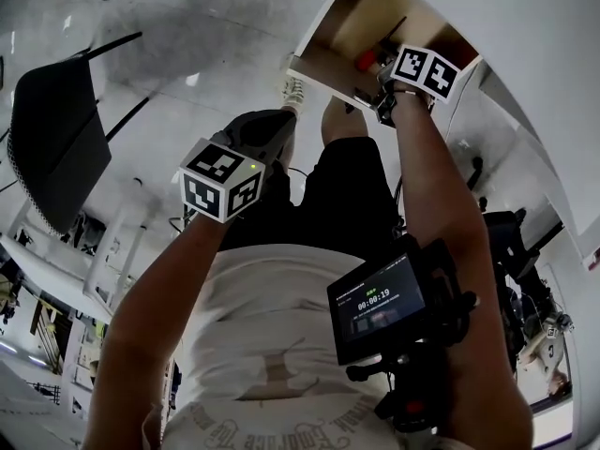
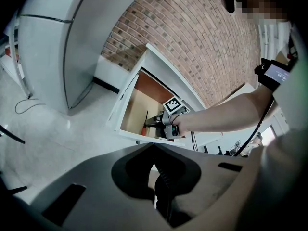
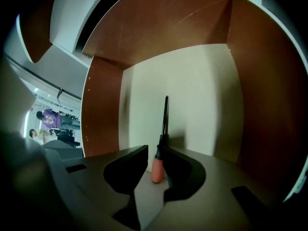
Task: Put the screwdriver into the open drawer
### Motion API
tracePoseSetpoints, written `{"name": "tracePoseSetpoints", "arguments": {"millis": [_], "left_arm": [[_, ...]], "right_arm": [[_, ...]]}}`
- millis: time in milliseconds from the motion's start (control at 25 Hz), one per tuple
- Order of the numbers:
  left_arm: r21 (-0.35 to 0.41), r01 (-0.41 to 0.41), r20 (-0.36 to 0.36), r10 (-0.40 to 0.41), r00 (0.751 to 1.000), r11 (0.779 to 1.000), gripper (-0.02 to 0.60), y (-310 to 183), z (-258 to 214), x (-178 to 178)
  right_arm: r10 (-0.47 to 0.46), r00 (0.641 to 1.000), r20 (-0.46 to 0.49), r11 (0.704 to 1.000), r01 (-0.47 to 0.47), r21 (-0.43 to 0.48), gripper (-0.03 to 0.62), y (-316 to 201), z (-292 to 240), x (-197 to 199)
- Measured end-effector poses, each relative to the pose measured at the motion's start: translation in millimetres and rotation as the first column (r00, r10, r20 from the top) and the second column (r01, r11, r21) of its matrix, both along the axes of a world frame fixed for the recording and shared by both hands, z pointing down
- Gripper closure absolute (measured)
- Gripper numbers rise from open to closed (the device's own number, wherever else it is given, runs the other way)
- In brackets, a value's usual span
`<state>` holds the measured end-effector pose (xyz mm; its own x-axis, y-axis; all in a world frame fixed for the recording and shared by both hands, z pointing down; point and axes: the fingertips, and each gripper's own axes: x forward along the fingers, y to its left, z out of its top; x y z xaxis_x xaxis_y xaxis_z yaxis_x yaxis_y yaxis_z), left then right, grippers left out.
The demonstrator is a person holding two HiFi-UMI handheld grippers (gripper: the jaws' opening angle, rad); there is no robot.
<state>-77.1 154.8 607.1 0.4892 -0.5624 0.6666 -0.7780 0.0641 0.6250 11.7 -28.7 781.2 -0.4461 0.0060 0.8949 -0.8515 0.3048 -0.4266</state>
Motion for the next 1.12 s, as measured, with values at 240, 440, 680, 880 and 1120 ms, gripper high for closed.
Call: {"name": "tracePoseSetpoints", "arguments": {"millis": [240,440,680,880,1120], "left_arm": [[0.034,-0.018,0.013,0.017,1.000,0.999,0.561,-10,-18,3],[0.074,-0.031,0.027,0.029,0.999,0.997,0.561,-20,-50,13],[0.100,-0.048,0.046,0.044,0.998,0.994,0.561,-32,-58,-1],[0.107,-0.063,0.053,0.058,0.997,0.992,0.561,-38,-76,-5],[0.132,-0.100,0.067,0.092,0.993,0.986,0.561,-42,-100,1]], "right_arm": [[0.033,0.999,0.034,0.999,-0.034,0.021,0.488,-4,-31,7],[0.072,0.996,0.059,0.995,-0.076,0.059,0.523,-9,-74,27],[0.105,0.990,0.098,0.989,-0.115,0.097,0.544,-14,-97,24],[0.067,0.991,0.117,0.988,-0.082,0.129,0.554,-8,-122,27],[0.085,0.983,0.165,0.981,-0.111,0.161,0.571,2,-155,37]]}}
